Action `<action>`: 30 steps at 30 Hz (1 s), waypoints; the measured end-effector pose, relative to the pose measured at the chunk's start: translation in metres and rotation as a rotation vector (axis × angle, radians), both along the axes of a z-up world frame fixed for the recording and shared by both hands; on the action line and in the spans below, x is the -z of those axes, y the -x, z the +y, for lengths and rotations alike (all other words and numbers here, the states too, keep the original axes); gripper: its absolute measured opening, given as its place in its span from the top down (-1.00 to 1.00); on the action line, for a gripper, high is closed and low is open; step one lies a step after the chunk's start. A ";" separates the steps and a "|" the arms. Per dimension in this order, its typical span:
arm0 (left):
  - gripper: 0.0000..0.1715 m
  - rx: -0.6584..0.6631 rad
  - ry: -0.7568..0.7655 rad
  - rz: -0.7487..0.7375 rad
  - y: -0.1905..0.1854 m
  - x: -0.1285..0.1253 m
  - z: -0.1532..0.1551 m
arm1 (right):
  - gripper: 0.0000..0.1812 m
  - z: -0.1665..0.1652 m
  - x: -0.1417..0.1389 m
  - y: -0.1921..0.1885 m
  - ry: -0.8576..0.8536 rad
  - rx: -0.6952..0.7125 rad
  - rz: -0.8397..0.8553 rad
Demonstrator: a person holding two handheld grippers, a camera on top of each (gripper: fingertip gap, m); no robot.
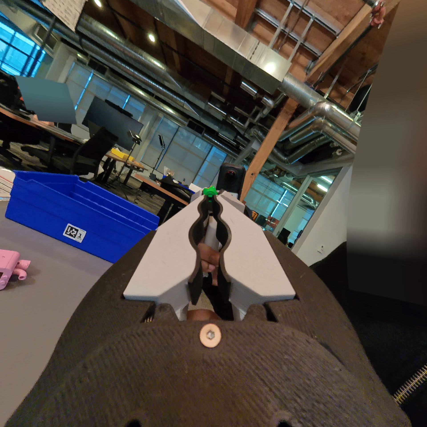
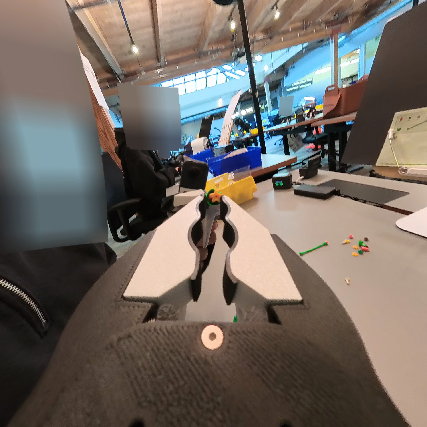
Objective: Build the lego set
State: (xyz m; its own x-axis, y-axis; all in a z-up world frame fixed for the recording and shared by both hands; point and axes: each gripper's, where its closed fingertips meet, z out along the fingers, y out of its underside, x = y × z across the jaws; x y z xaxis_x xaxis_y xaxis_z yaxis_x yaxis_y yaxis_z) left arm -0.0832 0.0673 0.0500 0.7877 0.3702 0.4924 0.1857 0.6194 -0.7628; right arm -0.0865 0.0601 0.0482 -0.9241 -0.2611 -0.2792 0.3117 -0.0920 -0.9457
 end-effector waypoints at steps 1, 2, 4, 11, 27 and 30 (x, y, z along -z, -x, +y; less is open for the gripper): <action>1.00 0.005 0.004 -0.005 0.000 0.001 0.001 | 0.89 0.000 0.001 0.000 -0.010 -0.001 0.002; 1.00 0.008 0.005 -0.007 0.001 0.002 0.001 | 0.89 0.001 0.002 0.001 -0.016 -0.004 0.000; 1.00 0.014 0.006 -0.014 0.002 0.003 0.002 | 0.89 0.002 0.004 0.002 -0.023 -0.014 -0.010; 1.00 0.020 0.010 -0.036 0.005 0.009 0.003 | 0.89 0.002 0.011 0.004 -0.063 -0.024 -0.008; 1.00 -0.005 -0.110 -0.041 0.015 0.016 -0.022 | 0.66 -0.008 0.014 0.018 -0.035 0.088 0.022; 1.00 0.035 -0.258 -0.010 0.012 0.010 -0.042 | 0.67 -0.001 0.008 0.024 0.016 0.113 0.016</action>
State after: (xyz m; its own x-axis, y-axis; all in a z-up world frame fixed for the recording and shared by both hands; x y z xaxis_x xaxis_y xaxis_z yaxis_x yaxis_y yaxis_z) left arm -0.0948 0.0249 0.0399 0.7923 0.2036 0.5752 0.2177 0.7864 -0.5781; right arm -0.1104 0.0589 0.0406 -0.9523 -0.1589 -0.2605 0.2831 -0.1411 -0.9487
